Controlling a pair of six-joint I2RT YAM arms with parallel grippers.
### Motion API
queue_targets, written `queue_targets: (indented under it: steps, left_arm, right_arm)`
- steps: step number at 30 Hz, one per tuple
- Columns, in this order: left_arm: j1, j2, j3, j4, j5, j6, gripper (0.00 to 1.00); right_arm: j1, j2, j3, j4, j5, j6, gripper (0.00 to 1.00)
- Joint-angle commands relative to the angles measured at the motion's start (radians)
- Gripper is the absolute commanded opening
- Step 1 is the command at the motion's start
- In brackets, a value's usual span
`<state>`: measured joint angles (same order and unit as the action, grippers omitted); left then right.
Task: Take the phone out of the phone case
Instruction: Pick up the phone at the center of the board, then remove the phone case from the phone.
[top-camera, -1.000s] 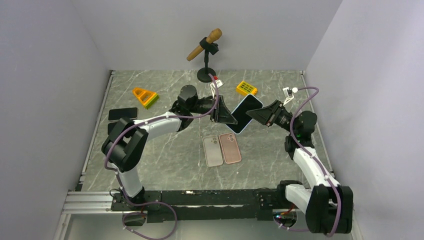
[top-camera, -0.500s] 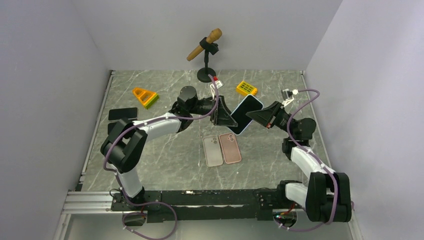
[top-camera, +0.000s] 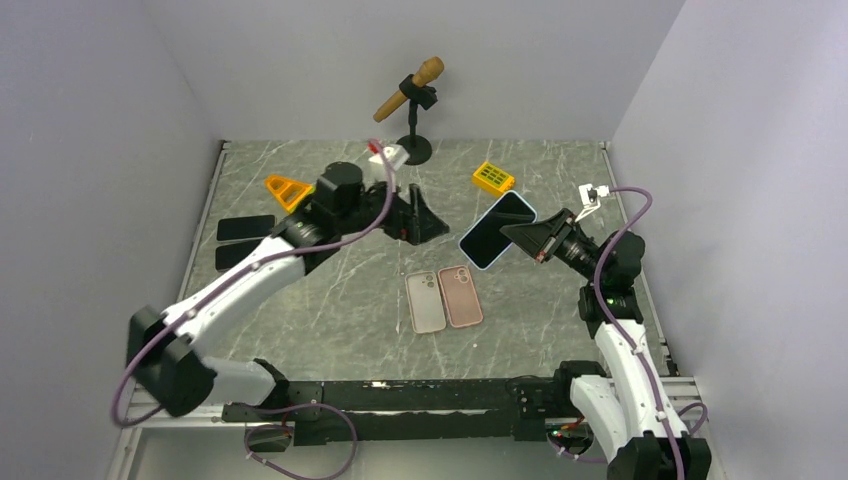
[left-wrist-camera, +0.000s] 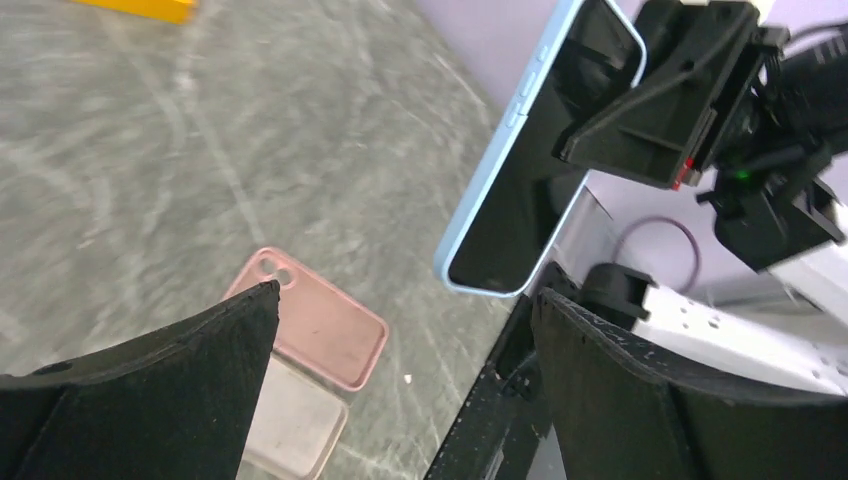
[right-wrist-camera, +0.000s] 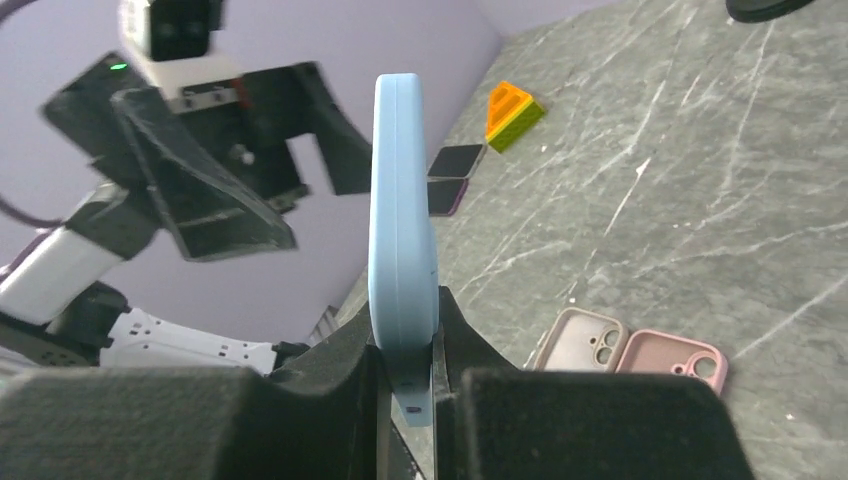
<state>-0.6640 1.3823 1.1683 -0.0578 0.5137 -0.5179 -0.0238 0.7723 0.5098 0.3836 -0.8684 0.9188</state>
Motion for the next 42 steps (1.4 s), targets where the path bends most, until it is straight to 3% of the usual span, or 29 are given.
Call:
queue_targets:
  steps: [1, 4, 10, 17, 24, 28, 36, 38, 40, 42]
  left_arm:
    - [0.003, -0.183, -0.066, -0.266, -0.353, -0.053, 0.99]
    - [0.006, -0.306, -0.212, -0.221, -0.339, -0.145, 1.00]
    - [0.011, -0.582, -0.522, 0.133, -0.185, -0.226, 0.98]
    - [0.011, -0.519, -0.483, 0.112, 0.002, -0.150, 0.57]
    - [0.011, -0.511, -0.541, 0.276, 0.127, -0.175, 0.62]
    - [0.011, -0.505, -0.525, 0.264, 0.151, -0.163, 0.45]
    - [0.011, -0.471, -0.530, 0.304, 0.194, -0.173, 0.28]
    - [0.011, -0.468, -0.528, 0.312, 0.201, -0.168, 0.18]
    - [0.011, -0.463, -0.517, 0.313, 0.220, -0.149, 0.01]
    - [0.014, -0.449, -0.506, 0.337, 0.292, -0.121, 0.00]
  right_arm:
    - [0.001, -0.019, 0.042, -0.070, -0.014, -0.033, 0.00]
    - [0.019, -0.004, -0.008, 0.076, -0.041, 0.057, 0.00]
    - [0.144, 0.047, -0.065, 0.258, -0.021, 0.148, 0.00]
    - [0.349, 0.165, -0.075, 0.512, 0.030, 0.256, 0.00]
    - [0.386, 0.261, -0.077, 0.702, 0.020, 0.359, 0.00]
    - [0.396, 0.291, -0.075, 0.758, 0.020, 0.385, 0.00]
    - [0.428, 0.315, -0.073, 0.761, 0.030, 0.369, 0.00]
    - [0.433, 0.323, -0.073, 0.774, 0.024, 0.375, 0.00]
    - [0.436, 0.334, -0.072, 0.800, 0.009, 0.389, 0.00]
    - [0.436, 0.347, -0.066, 0.826, -0.019, 0.410, 0.00]
